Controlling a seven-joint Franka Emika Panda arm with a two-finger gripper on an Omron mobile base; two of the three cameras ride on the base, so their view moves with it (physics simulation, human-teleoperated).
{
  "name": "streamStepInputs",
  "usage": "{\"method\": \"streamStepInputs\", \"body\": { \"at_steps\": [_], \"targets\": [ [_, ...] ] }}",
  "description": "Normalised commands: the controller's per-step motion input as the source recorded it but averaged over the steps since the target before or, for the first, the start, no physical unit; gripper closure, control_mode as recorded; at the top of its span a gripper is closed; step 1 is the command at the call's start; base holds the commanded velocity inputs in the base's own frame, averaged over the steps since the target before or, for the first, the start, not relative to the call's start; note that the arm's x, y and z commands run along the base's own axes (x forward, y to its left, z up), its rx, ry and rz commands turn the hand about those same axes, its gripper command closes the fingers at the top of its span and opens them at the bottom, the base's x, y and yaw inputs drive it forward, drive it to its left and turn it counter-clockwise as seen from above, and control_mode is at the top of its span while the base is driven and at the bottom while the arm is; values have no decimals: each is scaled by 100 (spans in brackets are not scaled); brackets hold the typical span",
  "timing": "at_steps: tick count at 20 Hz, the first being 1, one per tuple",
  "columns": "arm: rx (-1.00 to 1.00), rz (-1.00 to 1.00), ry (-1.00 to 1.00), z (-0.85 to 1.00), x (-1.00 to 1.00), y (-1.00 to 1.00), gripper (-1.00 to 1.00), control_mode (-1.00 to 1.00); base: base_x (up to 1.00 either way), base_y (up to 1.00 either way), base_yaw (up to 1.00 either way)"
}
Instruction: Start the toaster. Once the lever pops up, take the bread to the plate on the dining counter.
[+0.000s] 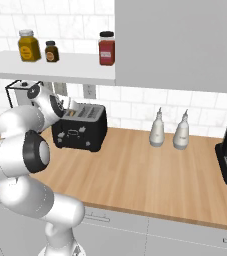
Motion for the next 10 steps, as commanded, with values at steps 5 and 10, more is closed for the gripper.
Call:
{"method": "streamStepInputs", "body": {
  "at_steps": [5, 10],
  "targets": [
    [0, 0, 0, 0, 0, 0, -100, -100, 0, 0, 0],
    [0, 0, 0, 0, 0, 0, -100, -100, 0, 0, 0]
  ]
}}
